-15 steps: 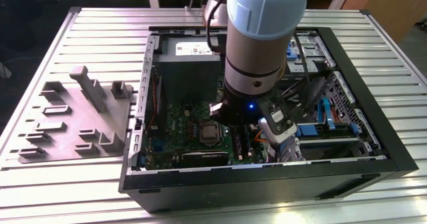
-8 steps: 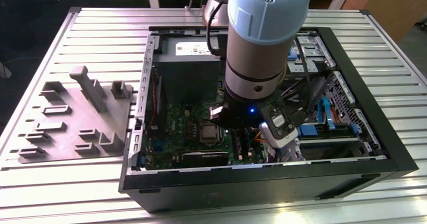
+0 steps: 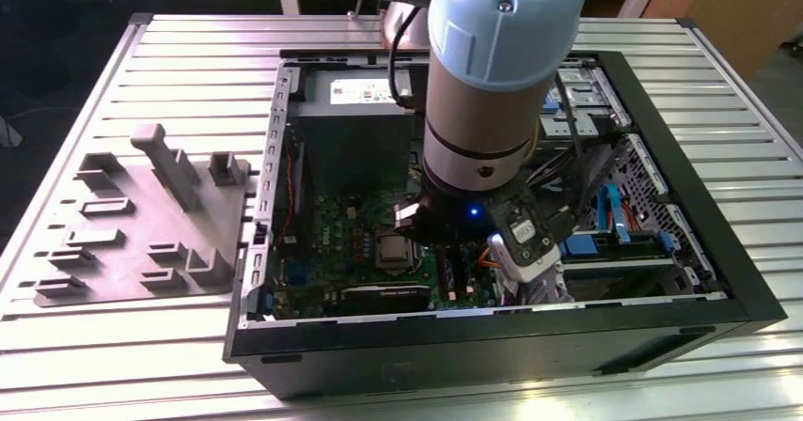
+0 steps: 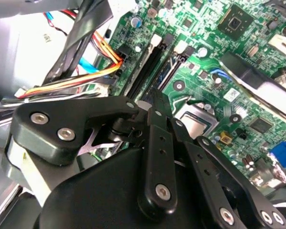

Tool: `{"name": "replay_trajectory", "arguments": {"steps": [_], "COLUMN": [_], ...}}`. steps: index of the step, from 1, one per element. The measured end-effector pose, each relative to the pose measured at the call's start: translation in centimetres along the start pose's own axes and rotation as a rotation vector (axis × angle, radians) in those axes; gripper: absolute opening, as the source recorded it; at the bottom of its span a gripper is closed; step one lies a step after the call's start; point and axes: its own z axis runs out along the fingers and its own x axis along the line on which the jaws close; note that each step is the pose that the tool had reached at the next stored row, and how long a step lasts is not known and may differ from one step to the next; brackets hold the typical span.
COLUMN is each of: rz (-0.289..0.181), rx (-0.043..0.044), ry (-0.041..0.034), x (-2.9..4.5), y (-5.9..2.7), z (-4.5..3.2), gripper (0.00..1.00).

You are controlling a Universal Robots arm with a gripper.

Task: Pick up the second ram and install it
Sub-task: 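Press down the second ram until it locks into place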

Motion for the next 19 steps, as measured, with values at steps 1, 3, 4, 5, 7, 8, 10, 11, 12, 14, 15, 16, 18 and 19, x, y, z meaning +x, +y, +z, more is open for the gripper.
{"name": "replay_trajectory", "arguments": {"steps": [1,3,4,5,7,8,10,11,12,14,15,16,18,19], "rz": [0.0,0.0,0.0,0.0,0.0,0.0,0.0,0.0,0.0,0.0,0.0,0.0,0.0,0.0], "rx": [0.0,-0.0001,0.0001,0.0001,0.0,0.0003,0.0014,0.0012,0.0007,0.0001,0.0001,0.0003,0.001,0.0009], "ry": [0.0,0.0,0.0,0.0,0.0,0.0001,0.0003,0.0003,0.0002,0.0,0.0,0.0001,0.0002,0.0002], "x": [0.01,0.02,0.02,0.03,0.03,0.03,0.05,0.05,0.05,0.05,0.05,0.05,0.06,0.06], "y": [-0.01,-0.02,-0.03,-0.03,-0.03,-0.04,-0.06,-0.06,-0.06,-0.05,-0.05,-0.05,-0.08,-0.07], "z": [0.18,0.45,0.45,0.45,0.51,0.63,0.81,0.83,0.85,0.88,0.89,0.94,1.07,1.07], "gripper": [0.1,0.1,0.1,0.1,0.1,0.1,0.1,0.1,0.1,0.1,0.1,0.1,0.1,0.1]}}
